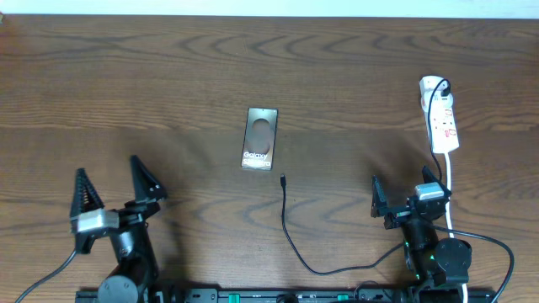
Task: Plug charger to phone and switch on socket
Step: 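Swing the left arm up and over toward the silver phone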
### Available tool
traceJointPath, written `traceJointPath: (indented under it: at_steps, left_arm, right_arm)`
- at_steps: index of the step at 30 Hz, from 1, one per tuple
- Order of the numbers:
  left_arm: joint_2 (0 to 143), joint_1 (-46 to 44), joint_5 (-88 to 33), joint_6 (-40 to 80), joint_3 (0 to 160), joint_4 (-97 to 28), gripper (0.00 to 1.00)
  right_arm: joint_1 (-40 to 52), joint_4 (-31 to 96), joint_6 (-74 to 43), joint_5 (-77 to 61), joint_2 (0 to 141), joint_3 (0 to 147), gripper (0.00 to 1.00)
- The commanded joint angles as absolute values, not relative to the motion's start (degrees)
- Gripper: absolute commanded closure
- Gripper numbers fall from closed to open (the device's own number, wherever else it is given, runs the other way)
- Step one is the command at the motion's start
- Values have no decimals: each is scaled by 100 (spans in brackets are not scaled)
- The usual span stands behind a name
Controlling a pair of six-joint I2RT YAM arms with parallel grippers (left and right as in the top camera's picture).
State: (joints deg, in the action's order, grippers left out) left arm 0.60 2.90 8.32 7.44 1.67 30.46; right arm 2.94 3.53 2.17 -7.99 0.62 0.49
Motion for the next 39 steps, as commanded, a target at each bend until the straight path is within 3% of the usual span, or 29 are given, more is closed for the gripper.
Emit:
traceJointPath:
  at_steps: [1, 11, 18, 23, 27, 32, 39]
  left_arm:
    - [34, 307, 880, 709, 913, 3221, 2]
    - [1216, 307, 10, 711, 3529, 2718, 2]
    - [3511, 307, -397, 707, 6908, -353, 2]
    - [5896, 307, -412, 705, 10283, -3157, 2]
    - [7231, 307, -530, 707, 11990, -4379, 2]
    - [8547, 307, -893, 711, 13128, -5577, 2]
    - [9690, 307, -1363, 711, 13148, -6884, 2]
  right_arm:
    - [266, 368, 285, -829, 38, 32, 1]
    - [266, 368, 285, -832, 38, 32, 1]
    - [268, 366, 285, -832, 38, 32, 1]
    - [268, 368, 285, -829, 38, 32, 1]
    - [268, 368, 285, -832, 38, 32, 1]
    - [268, 368, 285, -832, 38, 32, 1]
    - [268, 366, 285, -832, 38, 32, 1]
